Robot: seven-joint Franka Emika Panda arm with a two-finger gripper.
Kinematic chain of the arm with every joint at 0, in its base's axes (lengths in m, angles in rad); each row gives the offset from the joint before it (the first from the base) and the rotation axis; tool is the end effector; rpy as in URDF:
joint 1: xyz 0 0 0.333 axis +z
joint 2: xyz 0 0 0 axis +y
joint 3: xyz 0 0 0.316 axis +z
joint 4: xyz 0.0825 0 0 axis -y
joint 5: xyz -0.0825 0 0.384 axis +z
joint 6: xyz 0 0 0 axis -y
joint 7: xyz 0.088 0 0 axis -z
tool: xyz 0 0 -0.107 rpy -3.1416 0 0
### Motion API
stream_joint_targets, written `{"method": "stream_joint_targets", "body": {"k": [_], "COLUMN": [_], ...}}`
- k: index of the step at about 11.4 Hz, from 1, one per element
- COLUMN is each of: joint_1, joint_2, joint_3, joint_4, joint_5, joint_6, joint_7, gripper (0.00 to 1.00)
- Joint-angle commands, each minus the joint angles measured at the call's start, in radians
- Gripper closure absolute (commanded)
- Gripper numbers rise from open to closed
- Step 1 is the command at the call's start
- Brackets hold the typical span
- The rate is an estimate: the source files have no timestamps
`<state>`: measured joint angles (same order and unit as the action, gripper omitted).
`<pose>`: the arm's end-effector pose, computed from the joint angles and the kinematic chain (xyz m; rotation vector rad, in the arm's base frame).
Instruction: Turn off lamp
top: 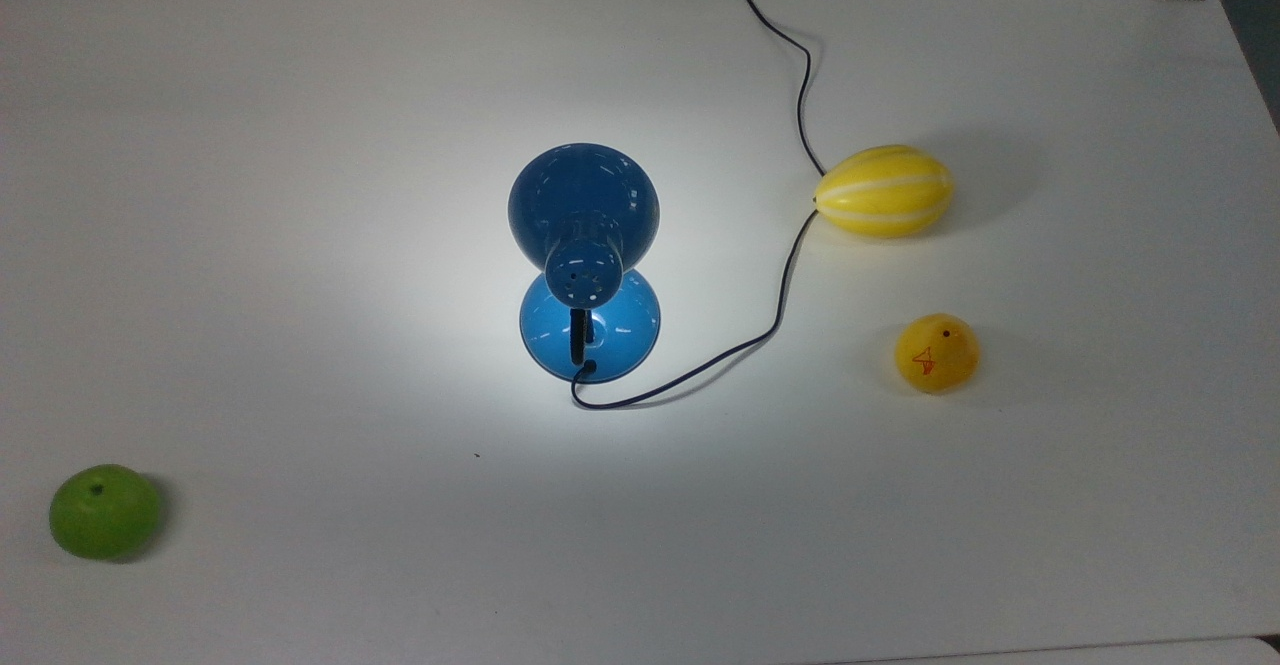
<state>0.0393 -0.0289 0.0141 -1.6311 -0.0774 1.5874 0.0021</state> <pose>0.5458 0.0211 0.6137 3.0623 0.0814 -0.0194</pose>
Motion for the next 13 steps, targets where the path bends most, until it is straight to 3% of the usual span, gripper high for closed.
{"method": "stream_joint_targets", "body": {"k": [1,8,13], "joint_1": [0.008,0.013,0.034], "joint_2": [0.038,0.040,0.130], "joint_3": [0.000,0.003,0.007], "joint_4": [-0.003,-0.240,-0.343], "joint_5": [0.001,0.007,0.007], "joint_6": [0.057,0.336,0.586], "joint_7": [-0.018,0.037,0.156], "gripper": [1.00,1.00,1.00]}}
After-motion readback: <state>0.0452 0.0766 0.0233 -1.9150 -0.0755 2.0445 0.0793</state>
